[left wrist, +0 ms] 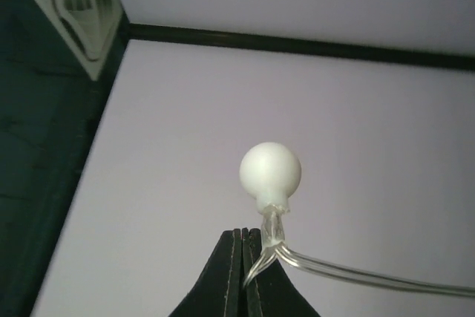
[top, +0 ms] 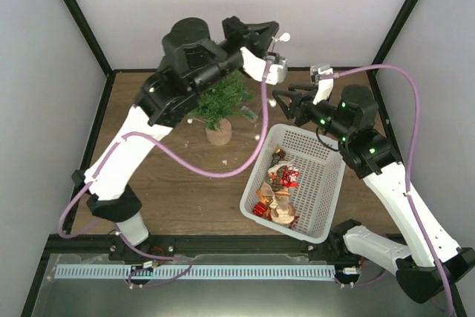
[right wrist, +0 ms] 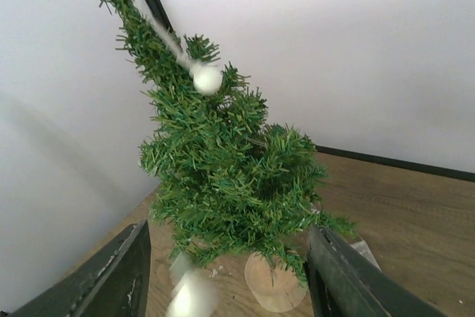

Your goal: Decorate the small christmas tree

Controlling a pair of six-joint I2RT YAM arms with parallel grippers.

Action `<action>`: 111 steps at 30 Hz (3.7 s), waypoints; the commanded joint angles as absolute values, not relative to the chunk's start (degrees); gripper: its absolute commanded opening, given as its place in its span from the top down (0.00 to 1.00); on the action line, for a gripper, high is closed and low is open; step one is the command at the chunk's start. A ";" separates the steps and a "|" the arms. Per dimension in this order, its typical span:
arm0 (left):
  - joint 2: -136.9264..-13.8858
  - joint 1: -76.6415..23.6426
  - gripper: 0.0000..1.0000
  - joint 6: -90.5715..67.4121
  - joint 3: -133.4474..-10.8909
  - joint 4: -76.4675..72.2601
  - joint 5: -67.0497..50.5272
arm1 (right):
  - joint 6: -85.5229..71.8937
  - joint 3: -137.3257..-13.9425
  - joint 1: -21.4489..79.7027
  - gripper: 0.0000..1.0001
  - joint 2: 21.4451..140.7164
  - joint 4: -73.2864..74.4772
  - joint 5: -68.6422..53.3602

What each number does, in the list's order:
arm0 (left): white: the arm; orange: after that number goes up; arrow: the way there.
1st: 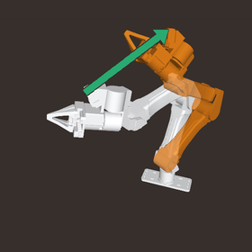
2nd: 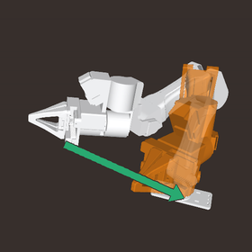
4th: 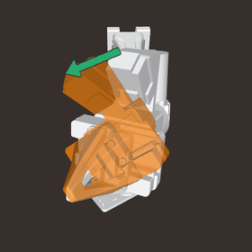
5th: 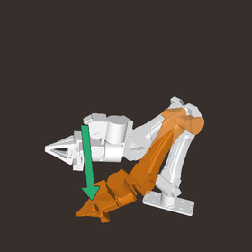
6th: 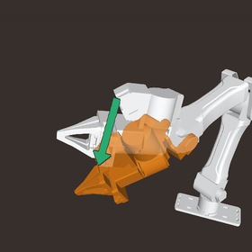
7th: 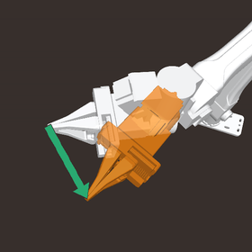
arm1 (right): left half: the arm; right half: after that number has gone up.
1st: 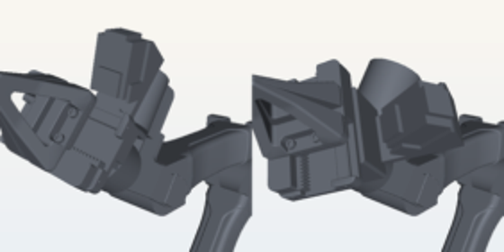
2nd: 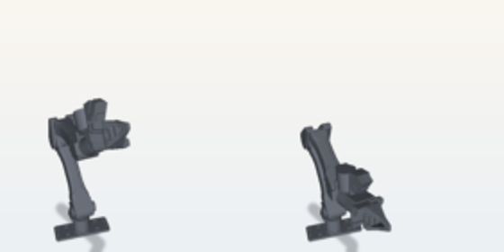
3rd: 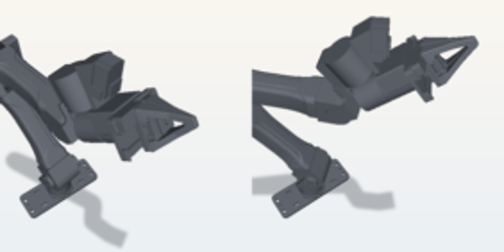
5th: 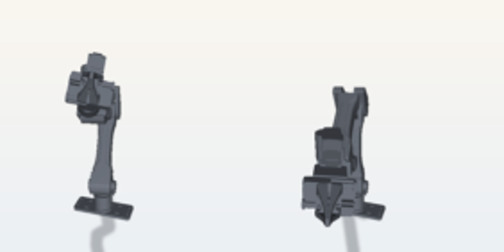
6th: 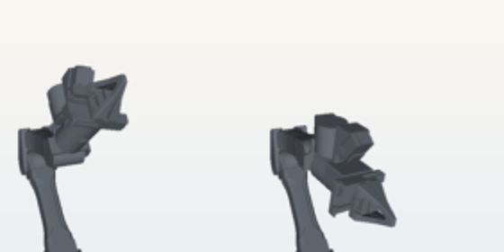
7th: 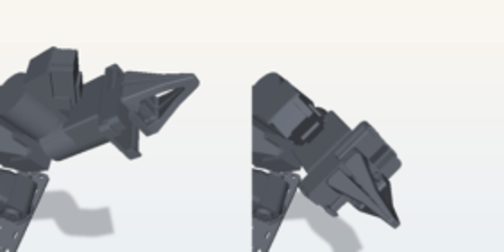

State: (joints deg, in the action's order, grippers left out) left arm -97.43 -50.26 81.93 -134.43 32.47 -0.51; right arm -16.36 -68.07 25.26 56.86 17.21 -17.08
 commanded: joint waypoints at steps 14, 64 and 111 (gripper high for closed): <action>-121.24 -43.37 1.00 118.90 -153.80 0.43 -12.71 | -18.75 -62.34 25.07 0.45 49.67 13.78 -15.14; -121.35 -27.67 1.00 113.31 -154.58 -6.35 -18.40 | -23.24 -107.72 26.46 0.52 95.65 8.63 -12.17; -97.99 -8.57 1.00 96.72 -107.03 -23.98 -3.90 | -24.49 -126.96 26.26 0.48 113.47 12.28 -6.42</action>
State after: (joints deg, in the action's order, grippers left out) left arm -101.45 -10.20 99.33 -111.90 -18.94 -6.02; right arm -24.64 -124.14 26.13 112.18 12.43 -5.37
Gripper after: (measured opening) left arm 0.005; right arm 0.519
